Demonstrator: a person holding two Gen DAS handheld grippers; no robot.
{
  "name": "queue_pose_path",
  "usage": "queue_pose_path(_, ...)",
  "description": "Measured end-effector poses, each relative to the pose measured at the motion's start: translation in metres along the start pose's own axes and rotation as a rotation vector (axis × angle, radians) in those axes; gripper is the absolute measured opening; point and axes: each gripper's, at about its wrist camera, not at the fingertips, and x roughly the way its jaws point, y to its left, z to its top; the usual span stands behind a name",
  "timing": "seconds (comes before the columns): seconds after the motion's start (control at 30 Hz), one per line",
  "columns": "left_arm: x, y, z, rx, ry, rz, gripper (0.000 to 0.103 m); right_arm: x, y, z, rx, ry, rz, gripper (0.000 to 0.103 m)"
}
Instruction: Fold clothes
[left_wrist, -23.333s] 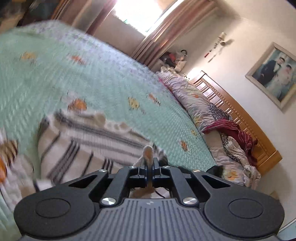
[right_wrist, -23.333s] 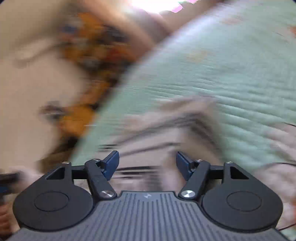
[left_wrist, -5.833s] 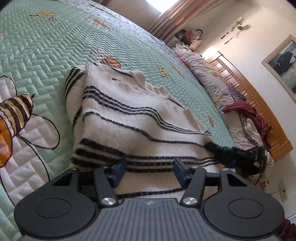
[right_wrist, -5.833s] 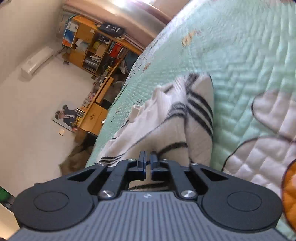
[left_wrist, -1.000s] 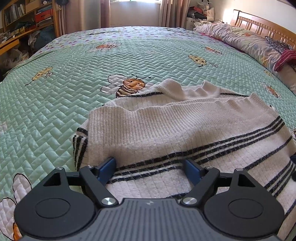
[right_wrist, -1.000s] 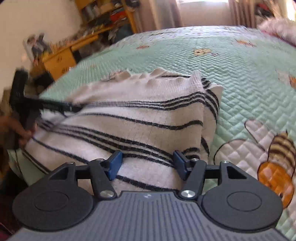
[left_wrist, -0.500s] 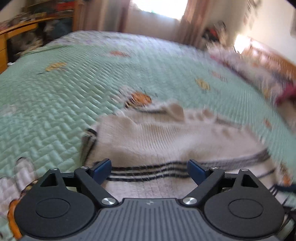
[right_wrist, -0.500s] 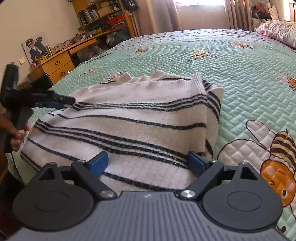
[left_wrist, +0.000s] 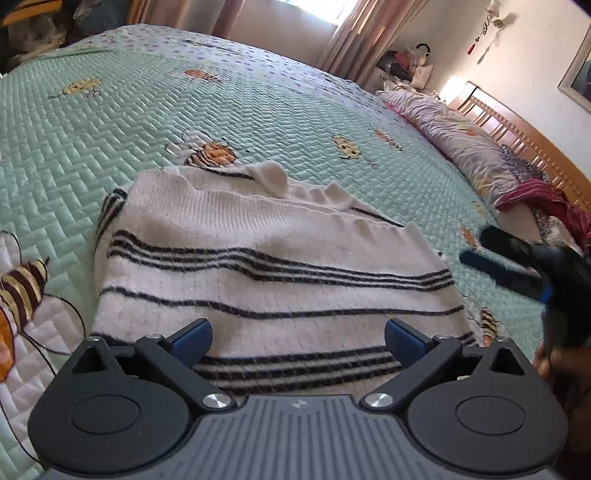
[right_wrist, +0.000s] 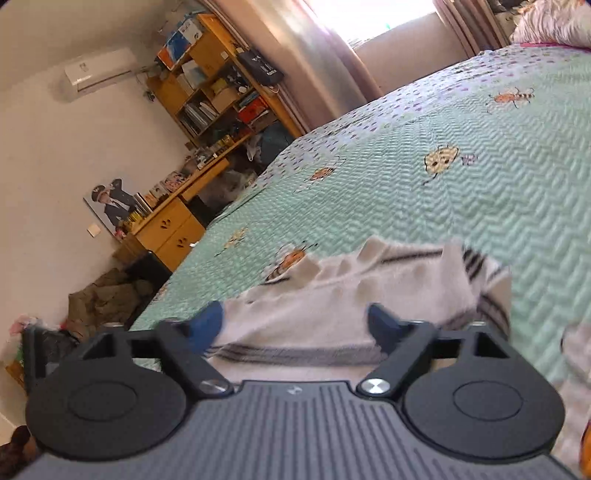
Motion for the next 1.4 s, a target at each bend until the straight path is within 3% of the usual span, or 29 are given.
queue_pose_path(0.03, 0.001, 0.003, 0.001, -0.008, -0.005, 0.003, 0.100, 0.005, -0.005, 0.006, 0.003, 0.009, 0.000, 0.061)
queue_pose_path(0.1, 0.005, 0.010, 0.006, -0.022, -0.010, 0.022, 0.100, 0.017, -0.020, 0.011, 0.019, 0.046, -0.009, 0.060)
queue_pose_path(0.17, 0.011, 0.020, 0.011, -0.018, -0.007, 0.072, 0.100, 0.033, -0.044, 0.005, 0.012, 0.107, -0.084, 0.060)
queue_pose_path(0.2, 0.016, 0.025, 0.013, -0.019, 0.003, 0.104, 0.100, 0.042, -0.058, -0.001, 0.003, 0.145, -0.134, 0.052)
queue_pose_path(0.23, 0.020, 0.032, 0.013, -0.029, 0.024, 0.130, 0.099, 0.050, -0.072, -0.006, -0.006, 0.176, -0.181, 0.014)
queue_pose_path(0.27, 0.025, 0.038, 0.012, -0.037, 0.041, 0.133, 0.099, 0.048, -0.083, -0.012, -0.005, 0.156, -0.193, 0.000)
queue_pose_path(0.37, 0.027, 0.045, 0.010, -0.026, 0.026, 0.104, 0.101, 0.033, -0.109, -0.019, 0.156, 0.085, -0.112, 0.000)
queue_pose_path(0.5, 0.025, 0.051, 0.015, -0.065, 0.020, 0.083, 0.102, 0.029, -0.089, -0.020, 0.076, 0.079, -0.165, 0.000)
queue_pose_path(0.57, 0.017, 0.061, 0.018, -0.132, -0.003, 0.039, 0.099, 0.021, -0.078, -0.019, 0.051, 0.065, -0.183, 0.008)
queue_pose_path(0.63, 0.006, 0.072, 0.024, -0.208, -0.032, -0.013, 0.098, 0.006, -0.066, -0.020, 0.040, 0.038, -0.184, 0.034)
queue_pose_path(0.7, -0.004, 0.079, 0.031, -0.257, -0.058, -0.060, 0.098, -0.007, -0.057, -0.023, 0.038, 0.014, -0.155, 0.054)
queue_pose_path(0.73, -0.007, 0.077, 0.037, -0.248, -0.067, -0.079, 0.098, -0.014, -0.051, -0.026, 0.038, 0.003, -0.135, 0.060)
queue_pose_path(0.9, 0.008, 0.071, 0.043, -0.201, -0.043, -0.030, 0.101, -0.034, -0.035, -0.054, 0.114, 0.021, -0.004, 0.064)
queue_pose_path(0.93, 0.012, 0.069, 0.044, -0.192, -0.036, -0.017, 0.100, -0.033, -0.037, -0.060, 0.133, 0.037, -0.003, 0.065)
queue_pose_path(1.0, 0.019, 0.067, 0.045, -0.173, -0.024, 0.008, 0.088, -0.030, -0.047, -0.073, 0.149, 0.071, -0.048, 0.062)
queue_pose_path(1.07, 0.026, 0.064, 0.047, -0.154, -0.012, 0.033, 0.094, -0.035, -0.051, -0.080, 0.165, 0.059, -0.035, 0.059)
queue_pose_path(1.2, 0.040, 0.059, 0.050, -0.117, 0.013, 0.083, 0.094, -0.050, -0.050, -0.077, 0.149, 0.054, -0.043, 0.060)
queue_pose_path(1.4, 0.012, 0.022, 0.038, -0.058, -0.024, 0.015, 0.096, -0.073, -0.055, -0.072, 0.169, -0.021, -0.051, 0.062)
